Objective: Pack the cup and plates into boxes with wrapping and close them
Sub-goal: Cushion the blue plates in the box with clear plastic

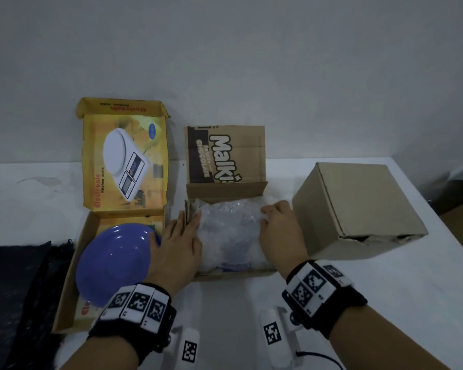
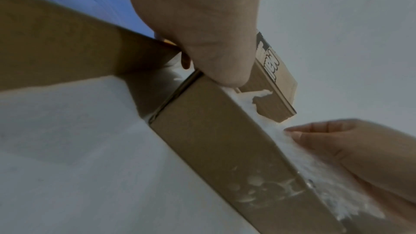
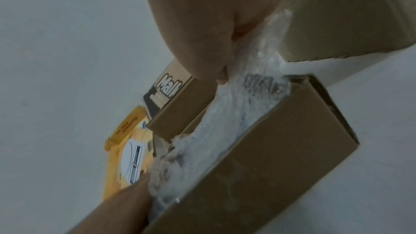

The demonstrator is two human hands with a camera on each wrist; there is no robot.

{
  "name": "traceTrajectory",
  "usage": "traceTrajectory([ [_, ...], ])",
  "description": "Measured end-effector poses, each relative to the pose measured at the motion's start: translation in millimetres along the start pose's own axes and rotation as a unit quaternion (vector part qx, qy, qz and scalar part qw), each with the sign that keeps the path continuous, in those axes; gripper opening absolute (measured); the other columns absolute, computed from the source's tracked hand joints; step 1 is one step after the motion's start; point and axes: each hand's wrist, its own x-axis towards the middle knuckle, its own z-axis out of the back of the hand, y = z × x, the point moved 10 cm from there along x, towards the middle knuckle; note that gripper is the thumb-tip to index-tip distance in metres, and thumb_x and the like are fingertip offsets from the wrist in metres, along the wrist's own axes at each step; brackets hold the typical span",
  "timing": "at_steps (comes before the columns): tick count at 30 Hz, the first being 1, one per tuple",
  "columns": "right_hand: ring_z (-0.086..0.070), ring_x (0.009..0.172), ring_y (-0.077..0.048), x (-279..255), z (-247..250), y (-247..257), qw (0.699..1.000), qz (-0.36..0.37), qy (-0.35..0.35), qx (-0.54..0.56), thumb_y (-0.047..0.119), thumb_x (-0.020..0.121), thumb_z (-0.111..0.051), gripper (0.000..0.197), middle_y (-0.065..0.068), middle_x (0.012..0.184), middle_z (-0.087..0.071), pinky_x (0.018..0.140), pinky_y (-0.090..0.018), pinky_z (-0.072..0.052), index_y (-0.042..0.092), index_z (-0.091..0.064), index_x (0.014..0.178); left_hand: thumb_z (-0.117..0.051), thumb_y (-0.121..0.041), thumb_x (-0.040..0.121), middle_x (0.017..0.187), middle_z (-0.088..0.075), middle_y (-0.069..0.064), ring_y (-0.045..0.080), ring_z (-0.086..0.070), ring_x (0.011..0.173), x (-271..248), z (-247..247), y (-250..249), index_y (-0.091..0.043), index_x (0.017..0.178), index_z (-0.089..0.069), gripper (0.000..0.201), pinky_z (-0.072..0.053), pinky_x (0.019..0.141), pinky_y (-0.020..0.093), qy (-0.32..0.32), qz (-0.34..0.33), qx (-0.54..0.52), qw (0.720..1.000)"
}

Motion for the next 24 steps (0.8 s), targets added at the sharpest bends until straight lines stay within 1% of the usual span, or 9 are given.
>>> traceTrajectory([
  [2,-0.043,0.113,-0.030,-3.7,-5.5,12.4,0.997,0.030,0.021,-0.064,0.003,0.092,-0.040,0.033,-0.014,0.128,-0.039,0.094,-0.033,-0.041,0.001,-0.051,0.124,-0.023,-0.033,0.098,0.160,-0.004,-0.002,0.016,-0.006,0.146,-0.7,-1.3,0.1,-0.038,0.149,0.000,0.056,-0.004,0.116,0.055,-0.002,0.000,-0.007,1.000],
  [4,-0.038,0.118,-0.030,-10.1,-15.6,21.5,0.987,0.049,0.071,-0.139,0.001,0.091,-0.035,0.041,-0.017,0.134,-0.036,0.098,-0.032,-0.035,0.001,-0.040,0.132,-0.023,-0.033,0.098,0.160,-0.004,-0.002,0.016,-0.006,0.146,-0.4,-1.8,0.0,-0.038,0.149,0.002,0.057,-0.004,0.116,0.055,-0.003,0.000,-0.005,1.000],
  [7,-0.033,0.130,-0.035,-23.0,-41.9,29.5,0.955,0.085,0.150,-0.242,0.007,0.094,-0.035,0.056,-0.026,0.144,-0.030,0.112,-0.038,-0.021,-0.010,-0.012,0.143,-0.023,-0.033,0.098,0.160,-0.006,-0.001,0.017,-0.007,0.146,0.3,-2.0,0.8,-0.037,0.149,0.003,0.057,-0.005,0.116,0.055,-0.004,0.000,0.007,1.000],
  [8,-0.033,0.130,-0.037,-25.6,-49.4,29.8,0.946,0.091,0.166,-0.263,0.009,0.094,-0.037,0.062,-0.029,0.144,-0.029,0.113,-0.039,-0.020,-0.013,-0.005,0.143,-0.023,-0.033,0.098,0.160,-0.008,-0.001,0.017,-0.008,0.145,0.8,-2.5,1.1,-0.036,0.149,0.003,0.058,-0.006,0.116,0.055,-0.004,0.001,0.011,1.000],
  [10,-0.039,0.125,-0.037,-25.5,-56.0,27.9,0.948,0.069,0.183,-0.250,0.010,0.093,-0.039,0.067,-0.030,0.142,-0.033,0.109,-0.038,-0.029,-0.010,0.000,0.144,-0.024,-0.033,0.097,0.159,-0.010,-0.001,0.018,-0.009,0.145,1.5,-3.1,1.4,-0.035,0.150,0.001,0.058,-0.006,0.116,0.055,-0.005,0.003,0.011,1.000],
  [14,-0.044,0.125,-0.035,-18.8,-54.9,30.4,0.939,0.056,0.242,-0.237,0.010,0.096,-0.038,0.061,-0.025,0.140,-0.041,0.098,-0.039,-0.041,-0.001,-0.007,0.147,-0.025,-0.032,0.097,0.158,-0.016,0.001,0.018,-0.012,0.144,1.8,-2.8,0.5,-0.033,0.150,-0.002,0.058,-0.009,0.115,0.056,-0.009,-0.002,0.011,1.000],
  [16,-0.047,0.122,-0.033,-12.9,-49.1,33.4,0.923,0.078,0.249,-0.285,0.013,0.095,-0.043,0.054,-0.020,0.135,-0.047,0.095,-0.040,-0.041,0.003,-0.021,0.143,-0.025,-0.032,0.097,0.157,-0.019,0.001,0.018,-0.015,0.144,1.2,-2.0,-0.3,-0.032,0.150,-0.003,0.057,-0.011,0.114,0.056,-0.015,-0.007,0.019,1.000],
  [19,-0.038,0.124,-0.032,-8.0,-37.3,37.2,0.888,0.124,0.207,-0.392,0.022,0.091,-0.049,0.047,-0.014,0.135,-0.044,0.101,-0.043,-0.029,0.010,-0.037,0.134,-0.026,-0.032,0.097,0.156,-0.021,0.001,0.018,-0.017,0.143,0.9,-0.9,-0.8,-0.031,0.150,-0.004,0.058,-0.013,0.114,0.056,-0.020,-0.009,0.021,1.000],
  [24,-0.018,0.137,-0.031,-5.8,-36.4,33.8,0.889,0.172,0.180,-0.384,0.020,0.095,-0.037,0.043,-0.017,0.150,-0.018,0.112,-0.053,-0.011,0.009,-0.038,0.137,-0.025,-0.032,0.096,0.155,-0.023,0.000,0.018,-0.019,0.142,2.3,-3.4,-0.4,-0.030,0.150,-0.003,0.058,-0.013,0.114,0.056,-0.013,-0.005,0.027,1.000],
])
